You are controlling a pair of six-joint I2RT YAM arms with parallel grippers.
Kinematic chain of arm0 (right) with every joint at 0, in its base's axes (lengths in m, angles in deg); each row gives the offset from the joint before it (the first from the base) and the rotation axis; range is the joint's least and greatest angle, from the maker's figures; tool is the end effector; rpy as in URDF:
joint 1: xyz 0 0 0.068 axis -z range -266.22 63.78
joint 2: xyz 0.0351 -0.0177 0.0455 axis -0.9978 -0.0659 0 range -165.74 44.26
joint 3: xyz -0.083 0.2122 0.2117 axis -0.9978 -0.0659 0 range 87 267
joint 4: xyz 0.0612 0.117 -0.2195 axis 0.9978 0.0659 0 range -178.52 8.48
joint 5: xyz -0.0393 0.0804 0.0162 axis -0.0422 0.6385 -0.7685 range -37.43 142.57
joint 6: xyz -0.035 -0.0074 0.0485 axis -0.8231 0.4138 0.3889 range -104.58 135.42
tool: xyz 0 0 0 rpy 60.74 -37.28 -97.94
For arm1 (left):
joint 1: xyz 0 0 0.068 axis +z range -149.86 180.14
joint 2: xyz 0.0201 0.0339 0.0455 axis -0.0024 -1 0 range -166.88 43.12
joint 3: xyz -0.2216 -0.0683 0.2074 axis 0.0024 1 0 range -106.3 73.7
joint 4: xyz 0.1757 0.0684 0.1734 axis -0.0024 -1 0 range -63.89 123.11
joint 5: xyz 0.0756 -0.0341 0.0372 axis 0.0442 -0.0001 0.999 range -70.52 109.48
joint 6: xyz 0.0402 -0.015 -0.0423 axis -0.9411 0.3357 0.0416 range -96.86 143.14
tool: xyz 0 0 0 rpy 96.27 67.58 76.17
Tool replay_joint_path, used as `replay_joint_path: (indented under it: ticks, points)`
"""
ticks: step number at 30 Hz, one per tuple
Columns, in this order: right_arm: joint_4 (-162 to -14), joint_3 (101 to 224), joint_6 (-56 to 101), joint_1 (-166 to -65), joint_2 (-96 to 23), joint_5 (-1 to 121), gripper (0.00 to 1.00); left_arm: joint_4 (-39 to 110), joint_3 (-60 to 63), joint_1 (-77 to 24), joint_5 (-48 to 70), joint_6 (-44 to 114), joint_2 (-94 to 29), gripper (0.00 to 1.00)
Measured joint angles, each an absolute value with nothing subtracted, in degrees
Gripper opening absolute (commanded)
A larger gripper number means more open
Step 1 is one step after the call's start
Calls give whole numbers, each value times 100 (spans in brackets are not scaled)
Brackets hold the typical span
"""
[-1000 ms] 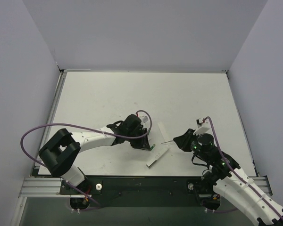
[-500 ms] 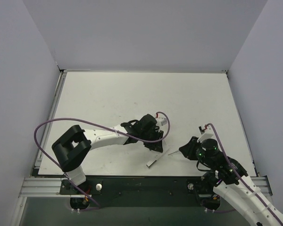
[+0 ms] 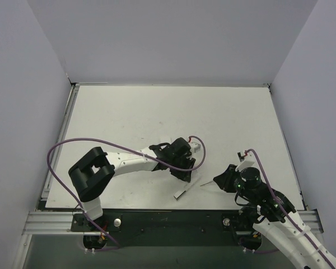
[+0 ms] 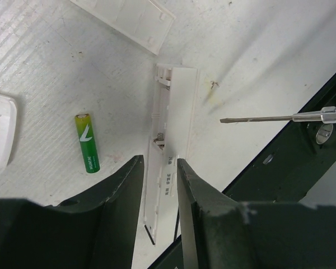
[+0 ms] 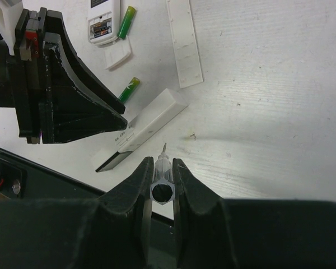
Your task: Unload the batteries from the remote control
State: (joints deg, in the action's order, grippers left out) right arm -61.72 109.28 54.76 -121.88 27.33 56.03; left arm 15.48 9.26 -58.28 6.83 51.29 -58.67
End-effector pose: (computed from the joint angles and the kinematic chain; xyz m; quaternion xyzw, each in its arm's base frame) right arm 0.0577 0.0446 0.2406 0.0095 0.8261 0.3625 0.4314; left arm 0.1887 -0.3255 0.2168 0.2795 0.9063 -0.2815 0.1457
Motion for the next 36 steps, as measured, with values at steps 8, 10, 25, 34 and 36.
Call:
replay_joint_path:
  ticks: [8, 10, 25, 34, 36]
  points:
    - [-6266, 10860, 5506, -12188, 2829, 5605, 0, 1362, 888, -5836, 707, 4862, -5870, 43]
    - [-6342, 10821, 5528, -12188, 2788, 5623, 0, 1340, 888, -5847, 707, 4816, -5870, 43]
    - [-7081, 10205, 5812, -12188, 2591, 5754, 0, 1371, 891, -6016, 506, 4823, -6023, 35]
    - [-7546, 9990, 5980, -12182, 2543, 5756, 0, 1493, 884, -6055, 478, 4976, -6036, 25]
    - [-7555, 9984, 6009, -12182, 2543, 5725, 0, 1520, 884, -6075, 515, 5019, -6036, 25]
